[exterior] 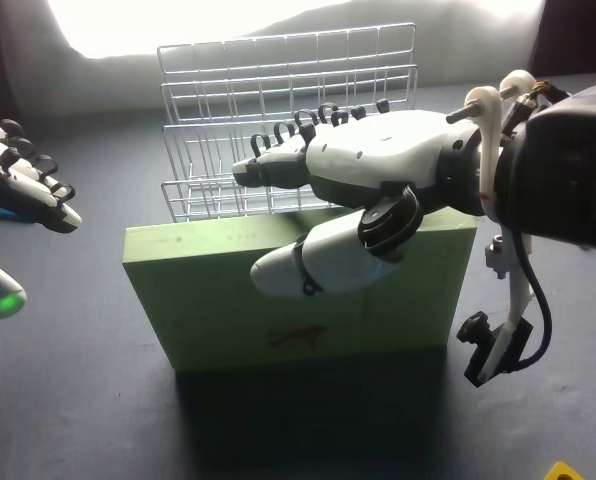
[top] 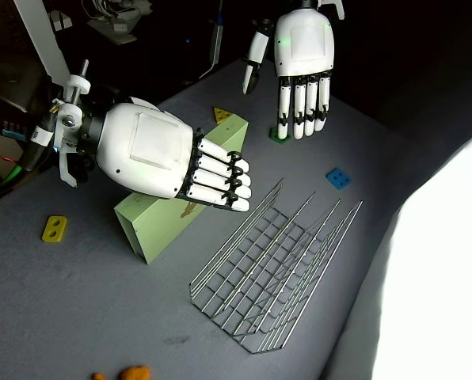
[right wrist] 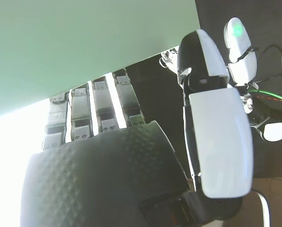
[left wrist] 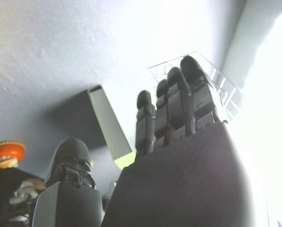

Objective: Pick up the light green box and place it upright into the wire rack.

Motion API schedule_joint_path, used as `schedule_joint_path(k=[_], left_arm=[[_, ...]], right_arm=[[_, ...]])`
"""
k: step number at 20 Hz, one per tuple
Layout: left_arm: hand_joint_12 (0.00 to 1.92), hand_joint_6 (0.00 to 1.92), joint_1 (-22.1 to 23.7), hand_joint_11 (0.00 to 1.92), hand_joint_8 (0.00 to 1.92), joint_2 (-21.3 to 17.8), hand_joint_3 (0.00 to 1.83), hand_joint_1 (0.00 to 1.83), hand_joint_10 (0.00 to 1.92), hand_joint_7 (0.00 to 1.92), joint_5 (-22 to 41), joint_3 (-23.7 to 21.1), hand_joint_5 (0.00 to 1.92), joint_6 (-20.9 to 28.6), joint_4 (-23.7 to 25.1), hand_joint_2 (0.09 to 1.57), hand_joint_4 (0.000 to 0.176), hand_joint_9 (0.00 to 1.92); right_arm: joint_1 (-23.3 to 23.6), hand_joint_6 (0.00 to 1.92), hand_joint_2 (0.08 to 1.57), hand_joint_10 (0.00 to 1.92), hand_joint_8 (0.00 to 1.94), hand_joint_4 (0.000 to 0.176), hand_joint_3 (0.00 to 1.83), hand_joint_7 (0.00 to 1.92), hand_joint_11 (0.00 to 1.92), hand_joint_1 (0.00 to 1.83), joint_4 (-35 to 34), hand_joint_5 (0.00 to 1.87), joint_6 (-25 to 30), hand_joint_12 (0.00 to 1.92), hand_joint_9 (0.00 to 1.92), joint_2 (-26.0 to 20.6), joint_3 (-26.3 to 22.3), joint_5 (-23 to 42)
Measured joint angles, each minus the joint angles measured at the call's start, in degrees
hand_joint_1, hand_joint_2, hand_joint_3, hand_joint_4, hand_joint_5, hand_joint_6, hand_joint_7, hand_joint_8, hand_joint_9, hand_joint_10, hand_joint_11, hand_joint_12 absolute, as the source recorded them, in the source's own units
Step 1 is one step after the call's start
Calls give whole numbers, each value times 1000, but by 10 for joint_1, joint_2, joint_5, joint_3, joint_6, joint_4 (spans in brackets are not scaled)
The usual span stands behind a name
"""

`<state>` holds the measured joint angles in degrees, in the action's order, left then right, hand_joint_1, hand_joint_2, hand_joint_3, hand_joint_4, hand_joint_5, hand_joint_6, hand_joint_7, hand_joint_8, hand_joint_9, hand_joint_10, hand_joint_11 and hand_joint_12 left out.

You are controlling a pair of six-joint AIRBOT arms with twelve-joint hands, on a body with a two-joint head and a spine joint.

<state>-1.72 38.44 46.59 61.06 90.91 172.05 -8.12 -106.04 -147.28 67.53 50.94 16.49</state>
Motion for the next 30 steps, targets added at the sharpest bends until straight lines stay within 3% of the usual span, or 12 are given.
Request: schedule_joint_path(k=[3, 4, 5, 11, 16, 17, 18, 19, 20, 26, 27, 30], left_arm=[[551, 10, 0, 0, 0, 0, 0, 169, 0, 145, 0, 0, 218, 0, 0, 1196, 55, 164], [464, 1, 0, 0, 6, 0, 0, 33, 0, 173, 0, 0, 149, 0, 0, 1166, 26, 130], [432, 0, 0, 0, 4, 0, 0, 6, 0, 180, 0, 0, 134, 0, 0, 1158, 19, 123], [427, 1, 3, 0, 6, 0, 0, 0, 1, 192, 0, 0, 133, 0, 0, 1155, 17, 124], [251, 4, 3, 0, 5, 0, 0, 0, 4, 153, 0, 0, 95, 0, 0, 1159, 25, 90], [306, 2, 3, 0, 5, 0, 0, 0, 2, 139, 0, 0, 92, 0, 0, 1162, 35, 88], [306, 2, 3, 0, 5, 0, 0, 0, 2, 139, 0, 0, 92, 0, 0, 1162, 35, 88], [371, 17, 3, 0, 9, 0, 0, 0, 18, 165, 0, 0, 144, 0, 0, 1155, 43, 140], [385, 19, 3, 0, 10, 0, 0, 0, 20, 170, 0, 0, 155, 0, 0, 1153, 44, 151], [379, 1, 3, 0, 0, 0, 0, 0, 3, 140, 0, 0, 107, 0, 0, 1160, 21, 129], [701, 11, 3, 0, 1, 0, 1, 0, 8, 137, 0, 0, 46, 0, 0, 1174, 30, 142], [820, 8, 3, 0, 1, 0, 2, 0, 9, 135, 0, 0, 28, 0, 0, 1181, 36, 148]], right_arm=[[-1, 4, 1155, 31, 0, 0, 0, 67, 0, 365, 0, 131, 0, 0, 2, 0, 0, 0], [-3, 7, 1102, 49, 16, 0, 0, 112, 43, 194, 2, 141, 0, 24, 51, 0, 0, 0], [-7, 2, 1077, 14, 6, 0, 5, 129, 8, 156, 0, 147, 0, 200, 81, 0, 0, 0], [-10, 0, 1071, 1, 0, 0, 7, 125, 0, 141, -1, 142, 0, 304, 82, 0, 0, 0], [-10, 5, 1084, 9, 5, 0, 9, 76, 0, 72, 0, 116, -1, 0, 19, 1, 0, -1], [-10, 0, 1001, 5, 6, 0, 0, 54, 0, 324, 0, 22, -1, 0, 11, 1, 0, -1], [-10, 0, 1001, 5, 6, 0, 0, 54, 0, 324, -1, 22, 0, 0, 11, 1, 0, -1], [-10, 0, 1039, 0, 3, 0, 0, 10, 0, 1015, -1, 4, 0, 0, 1, 1, 0, -1], [-10, 0, 1042, 0, 0, 0, 0, 1, 0, 1170, 0, 0, -1, 0, 0, 1, 0, -2], [-10, 0, 1017, 0, 0, 0, 0, 0, 1, 1171, -2, 0, -2, 0, 0, 1, 0, -3], [-10, 0, 1024, 0, 0, 0, 0, 0, 0, 1160, -2, 0, -2, 0, 0, 1, 0, -3], [-10, 0, 1025, 0, 0, 0, 0, 0, 0, 1157, -2, 0, -2, 0, 0, 1, 0, -3]])
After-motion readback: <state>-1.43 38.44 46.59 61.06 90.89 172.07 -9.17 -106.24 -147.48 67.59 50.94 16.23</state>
